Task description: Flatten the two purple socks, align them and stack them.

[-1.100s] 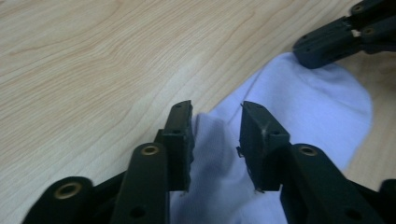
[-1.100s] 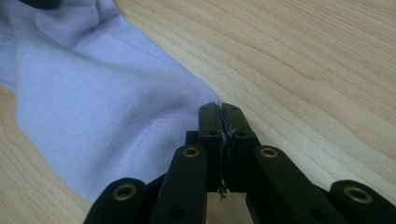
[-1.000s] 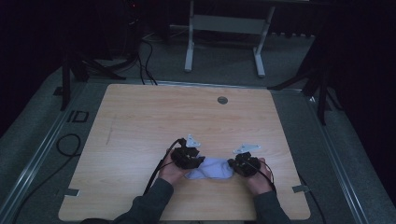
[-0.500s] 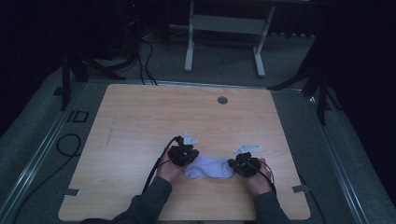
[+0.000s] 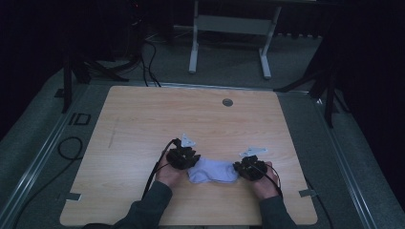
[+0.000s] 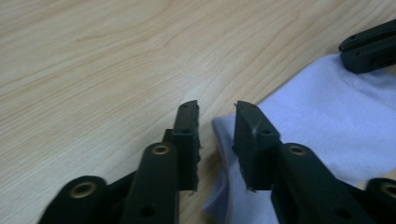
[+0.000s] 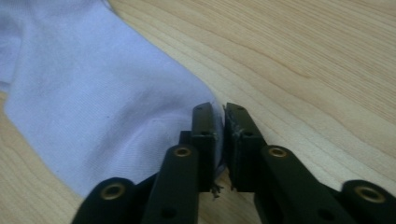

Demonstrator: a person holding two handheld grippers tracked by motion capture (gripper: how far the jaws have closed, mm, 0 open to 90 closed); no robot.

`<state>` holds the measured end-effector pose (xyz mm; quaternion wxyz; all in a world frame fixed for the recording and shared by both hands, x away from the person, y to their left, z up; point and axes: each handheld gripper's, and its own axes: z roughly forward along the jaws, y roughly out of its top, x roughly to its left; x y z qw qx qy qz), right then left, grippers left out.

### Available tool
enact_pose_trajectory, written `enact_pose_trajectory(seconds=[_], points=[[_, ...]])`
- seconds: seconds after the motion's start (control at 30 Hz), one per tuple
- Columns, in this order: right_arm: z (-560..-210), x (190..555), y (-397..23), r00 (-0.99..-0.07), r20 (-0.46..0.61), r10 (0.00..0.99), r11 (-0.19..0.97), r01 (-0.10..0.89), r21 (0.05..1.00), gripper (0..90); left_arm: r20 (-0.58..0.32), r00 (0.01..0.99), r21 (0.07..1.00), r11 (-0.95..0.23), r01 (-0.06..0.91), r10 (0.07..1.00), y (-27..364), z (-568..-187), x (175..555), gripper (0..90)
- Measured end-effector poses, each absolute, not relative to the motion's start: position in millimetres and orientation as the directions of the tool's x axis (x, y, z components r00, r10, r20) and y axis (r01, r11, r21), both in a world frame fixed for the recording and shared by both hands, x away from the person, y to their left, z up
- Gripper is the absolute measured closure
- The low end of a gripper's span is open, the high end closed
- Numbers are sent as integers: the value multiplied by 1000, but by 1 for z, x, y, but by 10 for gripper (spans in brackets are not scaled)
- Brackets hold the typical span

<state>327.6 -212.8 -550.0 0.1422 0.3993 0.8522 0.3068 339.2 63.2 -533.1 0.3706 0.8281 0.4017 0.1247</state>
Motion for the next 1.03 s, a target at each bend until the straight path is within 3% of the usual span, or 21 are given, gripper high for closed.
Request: enact_pose_trajectory(seconds=[0.13,0.47,1.03], points=[[-550,329,-214,-625,3,780,480,603,637,744,-93,636,727,-384,569,766,73,-529,335,627],[-538,327,-219,-610,55,791,404,586,702,588,-106,621,744,-353,568,777,95,-525,325,580],[-536,331,-241,-557,75,827,338,599,726,530,-109,559,732,-314,605,822,126,-534,318,571]])
